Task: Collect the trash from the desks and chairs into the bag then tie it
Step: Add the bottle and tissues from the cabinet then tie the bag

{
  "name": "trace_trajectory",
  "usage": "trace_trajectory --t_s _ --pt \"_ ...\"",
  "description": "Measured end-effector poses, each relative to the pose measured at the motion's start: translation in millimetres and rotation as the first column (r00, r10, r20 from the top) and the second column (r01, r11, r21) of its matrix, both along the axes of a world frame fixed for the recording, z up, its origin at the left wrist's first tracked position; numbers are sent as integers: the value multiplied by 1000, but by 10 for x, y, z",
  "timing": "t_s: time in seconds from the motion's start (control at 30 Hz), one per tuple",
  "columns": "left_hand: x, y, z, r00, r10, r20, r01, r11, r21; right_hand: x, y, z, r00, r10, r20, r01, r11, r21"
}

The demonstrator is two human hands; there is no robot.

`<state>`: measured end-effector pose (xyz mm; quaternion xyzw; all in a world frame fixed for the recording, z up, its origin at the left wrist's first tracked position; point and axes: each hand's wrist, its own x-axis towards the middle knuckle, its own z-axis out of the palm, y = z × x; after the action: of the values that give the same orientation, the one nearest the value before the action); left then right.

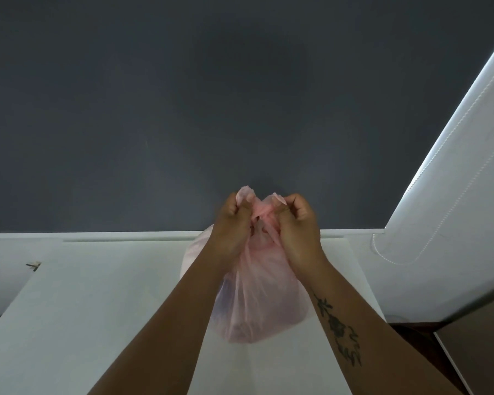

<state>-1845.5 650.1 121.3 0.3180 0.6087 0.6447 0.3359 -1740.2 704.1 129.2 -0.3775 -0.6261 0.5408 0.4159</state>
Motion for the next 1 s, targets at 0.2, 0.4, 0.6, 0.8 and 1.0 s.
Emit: trace_trajectory --t_s 0.2,0.4,0.6,0.8,1.0 --pt "36 19 8 746 227 -626 -302 953 -15 -116 42 10 981 -194 -20 194 981 28" --pt "-87 33 10 730 245 -637 -270 961 60 -145 252 127 919 185 349 -194 981 -9" --pt "-94 79 27 775 168 -610 -197 980 20 78 456 192 747 647 151 -517 709 -480" --pt "-89 127 61 832 119 -542 -197 976 -88 200 444 205 616 787 -37 -668 498 -553" --pt "-161 174 77 971 -6 -239 -60 962 -267 258 331 187 687 579 439 -549 810 -208"
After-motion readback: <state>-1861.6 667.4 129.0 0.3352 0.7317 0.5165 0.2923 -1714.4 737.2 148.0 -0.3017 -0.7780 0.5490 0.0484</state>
